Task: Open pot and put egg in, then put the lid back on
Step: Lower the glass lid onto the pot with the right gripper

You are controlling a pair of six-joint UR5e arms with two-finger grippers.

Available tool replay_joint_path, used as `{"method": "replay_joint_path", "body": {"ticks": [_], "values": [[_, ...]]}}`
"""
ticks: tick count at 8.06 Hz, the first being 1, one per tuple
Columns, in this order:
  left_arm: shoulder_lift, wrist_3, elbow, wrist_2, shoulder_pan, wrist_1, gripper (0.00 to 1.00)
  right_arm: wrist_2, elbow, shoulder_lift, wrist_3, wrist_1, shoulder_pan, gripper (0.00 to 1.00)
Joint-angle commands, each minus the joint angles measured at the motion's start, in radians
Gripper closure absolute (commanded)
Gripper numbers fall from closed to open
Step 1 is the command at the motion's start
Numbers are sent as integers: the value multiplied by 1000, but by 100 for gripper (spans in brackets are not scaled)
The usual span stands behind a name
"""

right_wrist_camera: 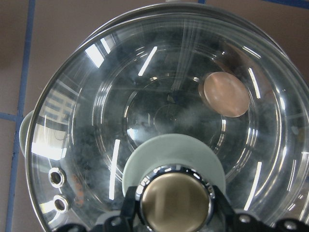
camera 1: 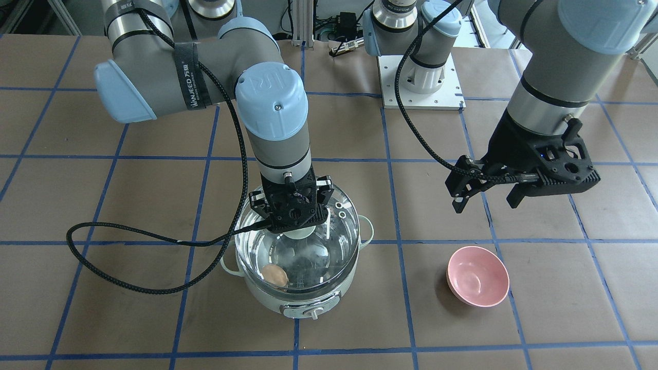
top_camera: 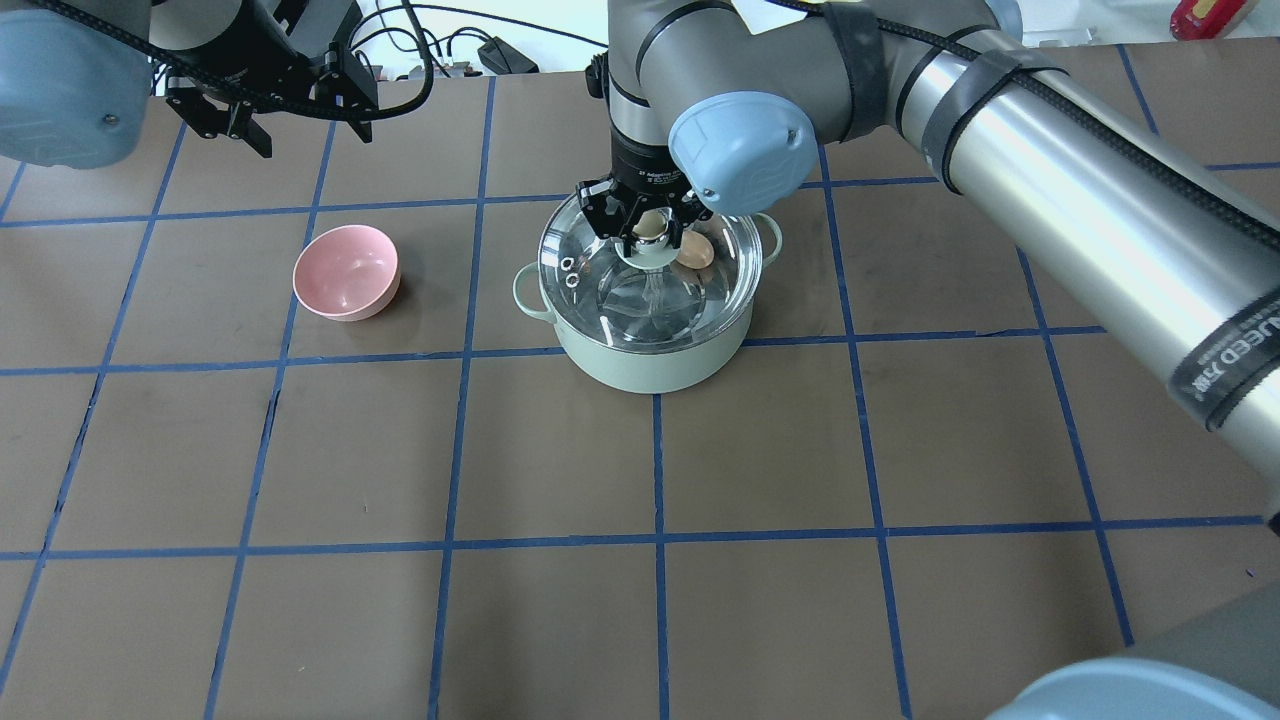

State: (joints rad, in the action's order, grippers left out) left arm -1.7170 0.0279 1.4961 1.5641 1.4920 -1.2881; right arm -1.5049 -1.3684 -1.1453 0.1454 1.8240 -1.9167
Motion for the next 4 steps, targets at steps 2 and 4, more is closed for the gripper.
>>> {"method": "replay_joint_path", "body": {"ticks": [2,4], "values": [[48,7,0,65,79,-72,0,-1,-1,16,-4,8,-5,100],[53,3,0,63,83,-79,0,-3,-1,25,-4,20,-5,100]]}}
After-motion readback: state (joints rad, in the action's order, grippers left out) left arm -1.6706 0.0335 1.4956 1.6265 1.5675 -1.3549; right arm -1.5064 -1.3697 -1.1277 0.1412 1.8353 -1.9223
